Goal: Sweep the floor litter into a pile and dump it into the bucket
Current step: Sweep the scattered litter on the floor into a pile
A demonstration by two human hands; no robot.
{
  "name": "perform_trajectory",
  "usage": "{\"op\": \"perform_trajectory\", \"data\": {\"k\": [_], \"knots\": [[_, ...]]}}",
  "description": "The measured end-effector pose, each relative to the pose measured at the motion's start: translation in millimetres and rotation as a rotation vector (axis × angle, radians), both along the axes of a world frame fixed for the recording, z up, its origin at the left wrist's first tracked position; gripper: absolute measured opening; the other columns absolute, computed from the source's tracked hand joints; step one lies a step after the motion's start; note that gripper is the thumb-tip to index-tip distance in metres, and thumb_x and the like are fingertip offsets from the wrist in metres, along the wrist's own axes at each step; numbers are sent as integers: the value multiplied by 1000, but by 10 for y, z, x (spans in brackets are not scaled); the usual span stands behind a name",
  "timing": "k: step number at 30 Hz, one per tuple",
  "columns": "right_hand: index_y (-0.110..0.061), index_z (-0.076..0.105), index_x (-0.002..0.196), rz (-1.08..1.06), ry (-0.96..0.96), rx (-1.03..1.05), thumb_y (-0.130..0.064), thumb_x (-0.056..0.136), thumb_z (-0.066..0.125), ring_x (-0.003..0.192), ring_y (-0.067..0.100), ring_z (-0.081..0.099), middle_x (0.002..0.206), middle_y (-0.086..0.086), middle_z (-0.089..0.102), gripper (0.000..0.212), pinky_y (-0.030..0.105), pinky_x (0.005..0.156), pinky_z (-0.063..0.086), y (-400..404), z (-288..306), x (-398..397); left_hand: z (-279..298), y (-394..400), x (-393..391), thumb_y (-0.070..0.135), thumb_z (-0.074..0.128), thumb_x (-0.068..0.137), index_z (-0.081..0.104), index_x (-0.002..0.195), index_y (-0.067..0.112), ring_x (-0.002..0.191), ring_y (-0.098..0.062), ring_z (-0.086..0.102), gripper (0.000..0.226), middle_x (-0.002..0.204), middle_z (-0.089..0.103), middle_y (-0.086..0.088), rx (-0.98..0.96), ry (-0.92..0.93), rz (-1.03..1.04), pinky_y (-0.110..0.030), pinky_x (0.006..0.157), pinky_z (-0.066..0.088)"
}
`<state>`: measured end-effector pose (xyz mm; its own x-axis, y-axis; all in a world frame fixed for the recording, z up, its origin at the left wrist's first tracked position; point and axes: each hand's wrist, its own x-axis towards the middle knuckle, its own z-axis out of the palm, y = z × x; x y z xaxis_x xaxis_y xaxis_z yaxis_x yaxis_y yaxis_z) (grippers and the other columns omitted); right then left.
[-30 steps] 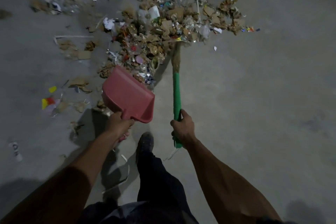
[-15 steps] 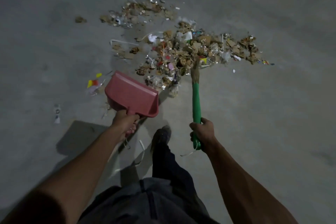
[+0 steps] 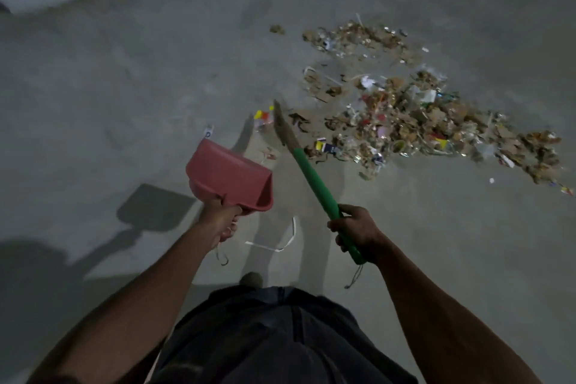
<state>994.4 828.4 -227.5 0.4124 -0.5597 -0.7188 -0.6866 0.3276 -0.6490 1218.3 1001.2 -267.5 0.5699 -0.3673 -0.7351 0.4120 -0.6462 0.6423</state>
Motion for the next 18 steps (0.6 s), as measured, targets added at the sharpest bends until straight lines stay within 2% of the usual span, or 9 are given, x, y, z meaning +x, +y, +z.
{"op": "perform_trajectory", "data": {"k": [6,12,14,16,17,18], "knots": [[-3,47,140,388,53,20,-1,87,60,49,18,57,85,18,59,55,28,44,46,42,-288,47,-33,541,-344,5,71,81,57,86,10,34,-8,31,17,56,42,-2,43,29,237,-13,34,19],[-4,53,134,690,156,53,-7,84,67,52,18,59,86,15,64,52,25,45,47,268,-784,-51,-101,758,-785,3,72,81,56,80,8,29,-8,34,17,59,43,-7,118,28,382,-11,32,21],[-5,56,132,781,198,25,-12,81,72,67,23,65,100,17,66,55,31,55,55,357,-951,-115,-115,765,-918,5,71,82,54,81,8,30,-10,34,17,61,44,-8,160,9,411,-11,31,21],[-3,58,127,811,245,8,-15,77,76,86,30,68,106,18,66,54,40,73,60,386,-1107,-188,-128,768,-1038,8,68,85,53,80,7,39,-16,38,16,65,47,-11,182,-14,408,-13,31,24],[-2,60,123,790,273,12,-14,76,77,88,31,69,104,18,67,51,42,76,60,361,-1171,-202,-136,768,-1092,8,67,86,53,78,6,43,-18,39,17,66,48,-11,177,-19,400,-13,30,26],[2,61,118,753,289,22,-13,76,76,82,30,69,98,18,68,47,42,71,60,310,-1207,-193,-141,766,-1136,7,66,87,52,76,6,46,-19,40,18,66,48,-11,159,-17,395,-13,30,27]]}}
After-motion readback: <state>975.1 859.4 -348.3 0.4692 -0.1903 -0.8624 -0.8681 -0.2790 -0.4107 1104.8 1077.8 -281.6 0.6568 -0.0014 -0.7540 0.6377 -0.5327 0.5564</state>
